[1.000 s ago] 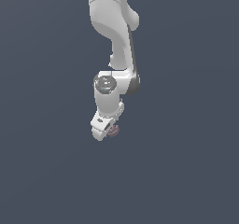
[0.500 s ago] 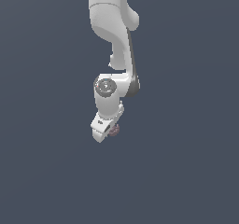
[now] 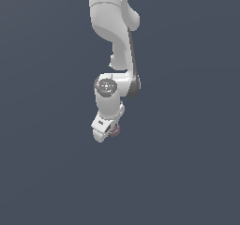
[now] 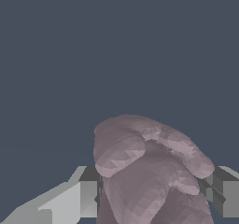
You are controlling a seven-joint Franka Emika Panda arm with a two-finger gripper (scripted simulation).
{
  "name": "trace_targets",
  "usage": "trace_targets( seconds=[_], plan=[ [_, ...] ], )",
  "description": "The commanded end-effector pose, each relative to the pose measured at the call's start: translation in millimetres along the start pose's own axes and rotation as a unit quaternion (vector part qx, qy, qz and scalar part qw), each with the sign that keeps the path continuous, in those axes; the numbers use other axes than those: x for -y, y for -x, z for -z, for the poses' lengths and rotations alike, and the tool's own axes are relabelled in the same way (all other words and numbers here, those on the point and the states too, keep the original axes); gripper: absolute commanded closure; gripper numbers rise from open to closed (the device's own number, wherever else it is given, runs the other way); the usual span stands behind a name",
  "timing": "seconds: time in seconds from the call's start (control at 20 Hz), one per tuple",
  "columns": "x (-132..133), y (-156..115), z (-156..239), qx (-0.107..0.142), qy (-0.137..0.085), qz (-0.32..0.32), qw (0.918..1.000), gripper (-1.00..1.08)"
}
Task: Pick up the object and move it to a goal position.
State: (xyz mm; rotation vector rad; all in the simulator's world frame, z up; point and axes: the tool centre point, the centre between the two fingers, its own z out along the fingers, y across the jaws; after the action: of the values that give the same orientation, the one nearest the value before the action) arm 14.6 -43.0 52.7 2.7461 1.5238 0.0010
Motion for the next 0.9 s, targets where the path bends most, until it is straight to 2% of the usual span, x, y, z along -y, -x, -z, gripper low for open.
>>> trace_targets(
  seconds=[0.0, 0.45, 0.85],
  plan=[
    [2, -2, 4, 0.000, 0.000, 0.000, 1.0000, 1.08],
    [26, -17, 44, 0.000, 0.001, 0.000, 1.0000, 1.08],
    [69, -44, 116, 0.001, 0.001, 0.001, 1.0000, 1.08]
  ],
)
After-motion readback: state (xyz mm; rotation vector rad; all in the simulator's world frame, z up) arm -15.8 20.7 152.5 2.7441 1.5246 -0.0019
